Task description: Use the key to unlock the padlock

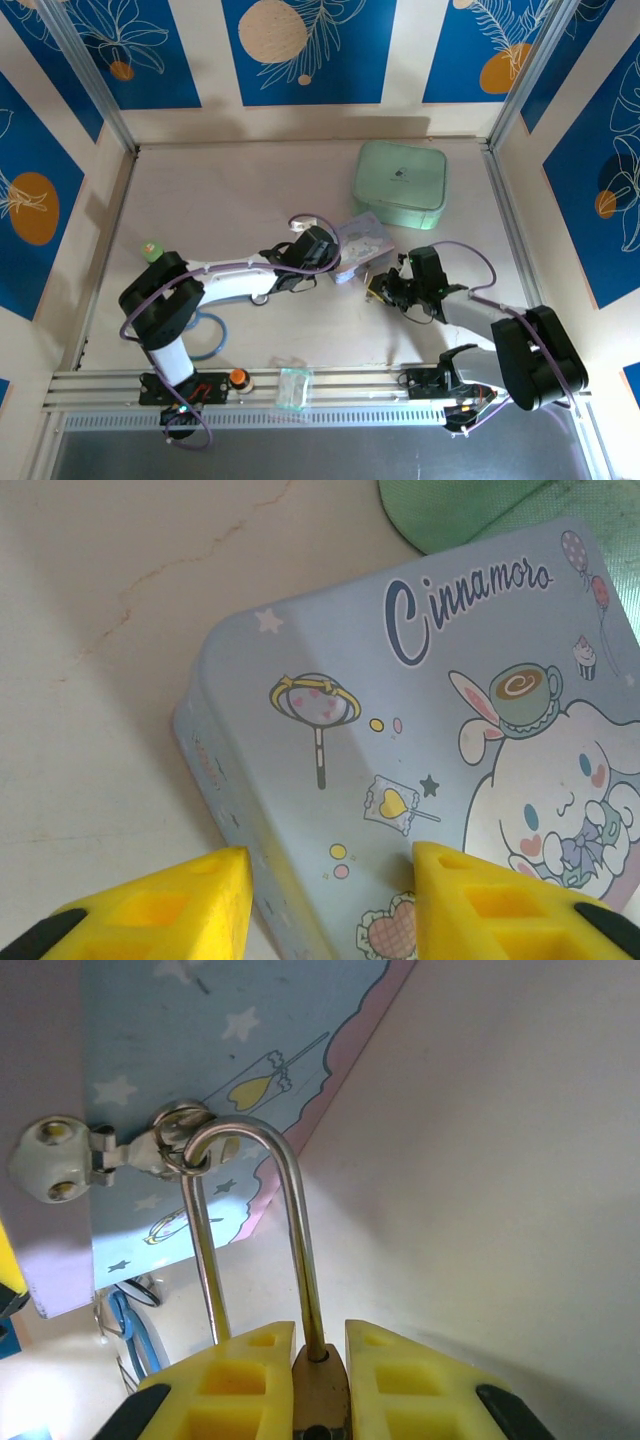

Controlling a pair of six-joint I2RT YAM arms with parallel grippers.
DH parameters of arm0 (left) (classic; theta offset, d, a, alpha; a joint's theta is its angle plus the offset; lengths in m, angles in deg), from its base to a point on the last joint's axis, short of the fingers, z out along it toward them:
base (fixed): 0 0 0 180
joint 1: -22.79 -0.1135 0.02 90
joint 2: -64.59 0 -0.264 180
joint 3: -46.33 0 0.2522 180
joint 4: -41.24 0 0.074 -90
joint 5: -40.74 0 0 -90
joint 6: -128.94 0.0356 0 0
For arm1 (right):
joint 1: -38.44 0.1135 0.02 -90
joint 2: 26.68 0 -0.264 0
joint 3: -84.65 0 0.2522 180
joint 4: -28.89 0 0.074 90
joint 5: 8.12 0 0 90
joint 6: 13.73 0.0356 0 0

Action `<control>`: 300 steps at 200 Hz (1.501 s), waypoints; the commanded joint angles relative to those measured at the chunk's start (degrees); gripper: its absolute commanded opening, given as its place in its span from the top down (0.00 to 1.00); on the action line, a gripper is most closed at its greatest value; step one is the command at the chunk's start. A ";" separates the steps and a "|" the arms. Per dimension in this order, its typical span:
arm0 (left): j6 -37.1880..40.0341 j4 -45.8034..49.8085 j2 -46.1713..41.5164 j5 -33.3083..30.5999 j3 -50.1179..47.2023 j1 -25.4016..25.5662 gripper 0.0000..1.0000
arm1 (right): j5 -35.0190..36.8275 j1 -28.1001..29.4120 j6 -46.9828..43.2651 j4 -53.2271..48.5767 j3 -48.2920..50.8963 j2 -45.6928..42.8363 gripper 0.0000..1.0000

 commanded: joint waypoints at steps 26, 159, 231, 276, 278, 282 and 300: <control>-0.27 13.16 3.85 -0.96 -3.62 -0.38 0.58 | 9.10 -0.41 11.52 0.05 1.94 1.44 1.00; 1.28 13.80 7.63 0.26 -1.74 -0.64 0.60 | 19.99 -1.96 21.09 10.75 -2.37 5.44 1.00; 2.33 14.40 5.61 -1.31 -2.48 -2.11 0.59 | 15.13 -4.58 15.82 8.41 -3.15 9.82 1.00; 2.05 12.46 5.64 0.02 -4.04 -2.05 0.60 | 7.65 -6.49 25.38 26.20 -4.20 21.95 1.00; 2.11 12.57 5.59 -0.06 -4.04 -2.11 0.60 | 7.42 -6.42 25.62 26.75 -4.30 22.41 1.00; 2.22 12.67 5.55 -0.21 -4.04 -2.13 0.60 | 6.91 -6.51 25.84 27.39 -4.54 23.17 1.00; 2.64 12.81 5.53 -0.38 -3.74 -2.27 0.60 | 6.67 -6.30 24.32 24.11 -5.73 24.33 1.00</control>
